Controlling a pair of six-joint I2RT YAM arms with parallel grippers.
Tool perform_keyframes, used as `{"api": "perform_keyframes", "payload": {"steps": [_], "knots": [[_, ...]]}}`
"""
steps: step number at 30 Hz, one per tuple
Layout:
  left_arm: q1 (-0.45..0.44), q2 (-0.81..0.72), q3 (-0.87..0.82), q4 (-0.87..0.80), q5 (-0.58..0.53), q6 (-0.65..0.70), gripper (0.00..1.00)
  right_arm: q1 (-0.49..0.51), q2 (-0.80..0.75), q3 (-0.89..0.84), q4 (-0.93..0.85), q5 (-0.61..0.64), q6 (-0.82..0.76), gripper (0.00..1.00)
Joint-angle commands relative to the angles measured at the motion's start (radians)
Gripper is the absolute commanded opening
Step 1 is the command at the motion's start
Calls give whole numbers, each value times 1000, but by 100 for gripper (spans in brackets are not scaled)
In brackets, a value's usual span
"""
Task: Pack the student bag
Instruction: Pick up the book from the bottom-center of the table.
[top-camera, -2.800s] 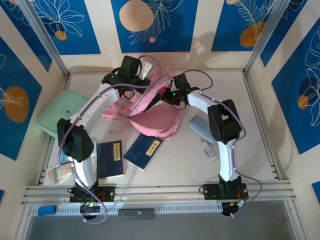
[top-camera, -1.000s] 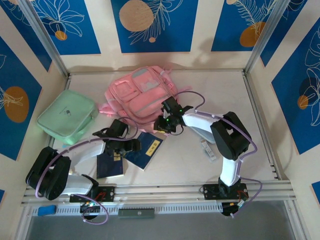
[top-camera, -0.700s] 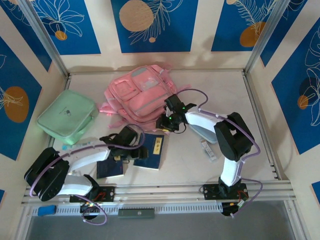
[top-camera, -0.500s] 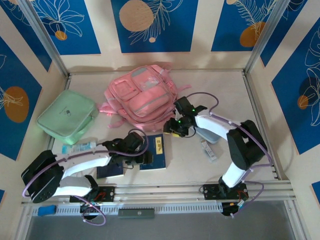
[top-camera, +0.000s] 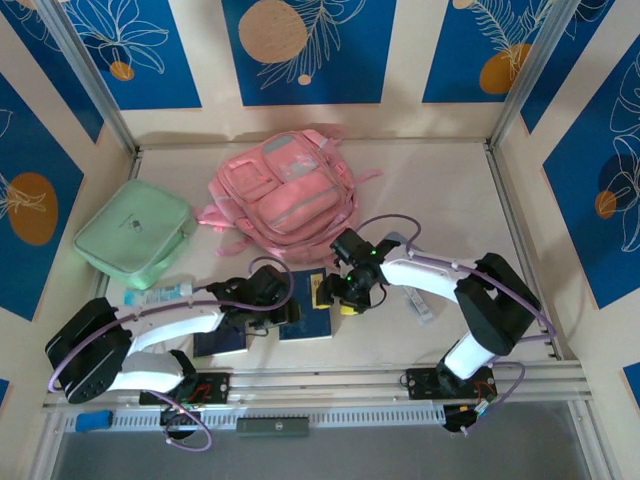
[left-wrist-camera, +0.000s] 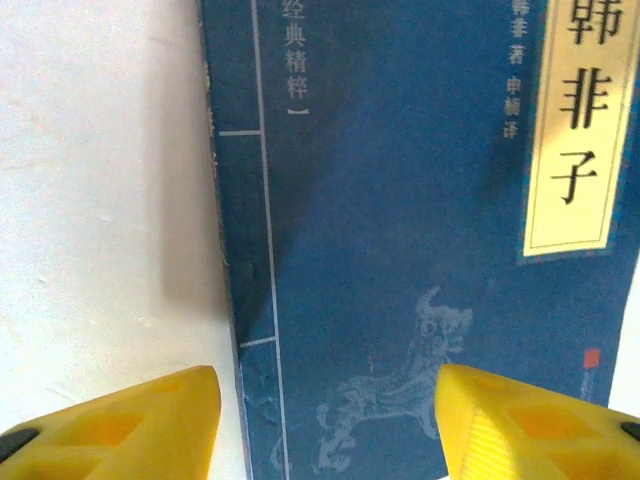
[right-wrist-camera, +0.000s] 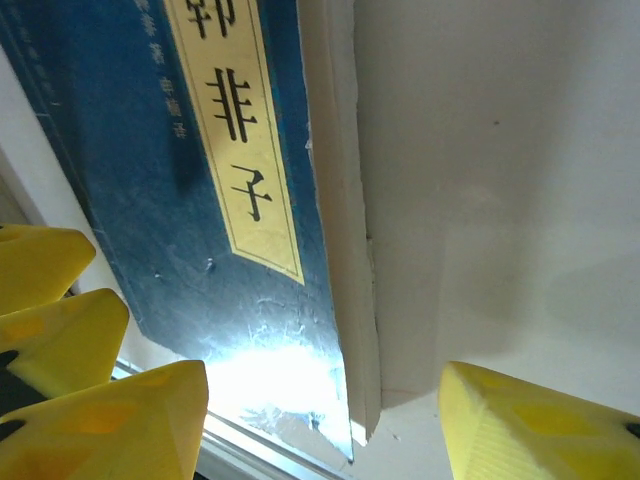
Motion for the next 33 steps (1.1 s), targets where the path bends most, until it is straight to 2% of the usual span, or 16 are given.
{"api": "perform_keyframes", "payload": {"steps": [1, 10, 16, 23, 29, 33], "knots": [[-6, 20, -25, 51, 14, -24, 58, 21, 30, 2, 50, 15, 48, 62], [-20, 44, -41, 58, 2, -41, 53, 86, 95, 24, 95, 30, 48, 62], [-23, 51, -56, 49, -12, -51, 51, 117, 42, 55, 42, 73, 37, 62], [-31, 58, -56, 44, -22, -57, 51, 123, -15, 34, 66, 35, 48, 61], [-37, 61, -53, 43, -22, -56, 51, 124, -47, 25, 61, 31, 31, 55], [-38, 62, -53, 48, -21, -57, 51, 120, -35, 28, 52, 21, 29, 44]]}}
